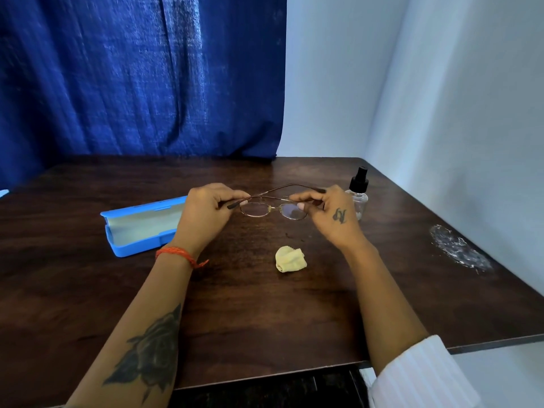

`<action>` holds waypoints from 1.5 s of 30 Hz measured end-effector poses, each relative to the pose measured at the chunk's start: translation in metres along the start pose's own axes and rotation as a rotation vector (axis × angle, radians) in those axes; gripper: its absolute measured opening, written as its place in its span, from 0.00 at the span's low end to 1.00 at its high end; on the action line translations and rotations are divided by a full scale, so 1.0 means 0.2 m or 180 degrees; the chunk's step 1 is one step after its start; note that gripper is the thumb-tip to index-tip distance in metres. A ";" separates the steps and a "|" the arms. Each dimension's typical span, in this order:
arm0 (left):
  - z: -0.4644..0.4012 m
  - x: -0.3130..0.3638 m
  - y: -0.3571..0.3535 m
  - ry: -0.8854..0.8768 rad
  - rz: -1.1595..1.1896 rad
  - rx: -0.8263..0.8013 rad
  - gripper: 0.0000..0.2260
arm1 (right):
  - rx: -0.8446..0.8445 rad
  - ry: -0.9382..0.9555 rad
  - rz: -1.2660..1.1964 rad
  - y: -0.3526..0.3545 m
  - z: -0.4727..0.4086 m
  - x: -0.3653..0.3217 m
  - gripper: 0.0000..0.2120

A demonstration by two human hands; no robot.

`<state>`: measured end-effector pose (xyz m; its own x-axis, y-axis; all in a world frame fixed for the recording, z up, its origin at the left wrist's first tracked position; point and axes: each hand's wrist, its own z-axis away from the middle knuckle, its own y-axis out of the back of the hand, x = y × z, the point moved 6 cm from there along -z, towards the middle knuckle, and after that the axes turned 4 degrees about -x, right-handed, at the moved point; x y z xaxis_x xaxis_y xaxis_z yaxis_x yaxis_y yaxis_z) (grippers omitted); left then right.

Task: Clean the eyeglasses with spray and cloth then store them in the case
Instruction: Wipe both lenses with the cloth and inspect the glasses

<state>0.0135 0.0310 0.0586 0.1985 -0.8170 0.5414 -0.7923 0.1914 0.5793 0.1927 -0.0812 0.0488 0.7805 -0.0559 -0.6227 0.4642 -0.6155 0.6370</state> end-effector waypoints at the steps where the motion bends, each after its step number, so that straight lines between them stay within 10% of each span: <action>1: 0.00 0.01 0.00 -0.0150 -0.0170 0.0021 0.08 | -0.0125 -0.0116 -0.0234 -0.01 0.00 0.01 0.10; 8: 0.03 0.06 -0.01 -0.0525 -0.0832 0.0111 0.09 | -0.0897 -0.0529 -0.1434 -0.01 0.04 0.01 0.12; 21: 0.05 0.05 -0.14 -0.0373 -0.0713 -0.0473 0.08 | 0.0017 0.0293 0.0812 0.01 0.02 0.00 0.07; 31: 0.03 -0.03 -0.15 0.0542 0.0424 -0.0764 0.08 | 0.0095 0.0707 0.1144 0.00 0.04 -0.07 0.09; 45: 0.08 0.08 -0.18 -0.0594 -0.1123 -0.0409 0.07 | 0.0097 0.1510 0.2322 -0.05 0.13 -0.13 0.08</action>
<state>0.0362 0.0022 0.0378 0.3275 -0.9269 0.1834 -0.6137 -0.0611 0.7872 0.1563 -0.0946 0.0462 0.9739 -0.1153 0.1956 -0.2261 -0.5748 0.7865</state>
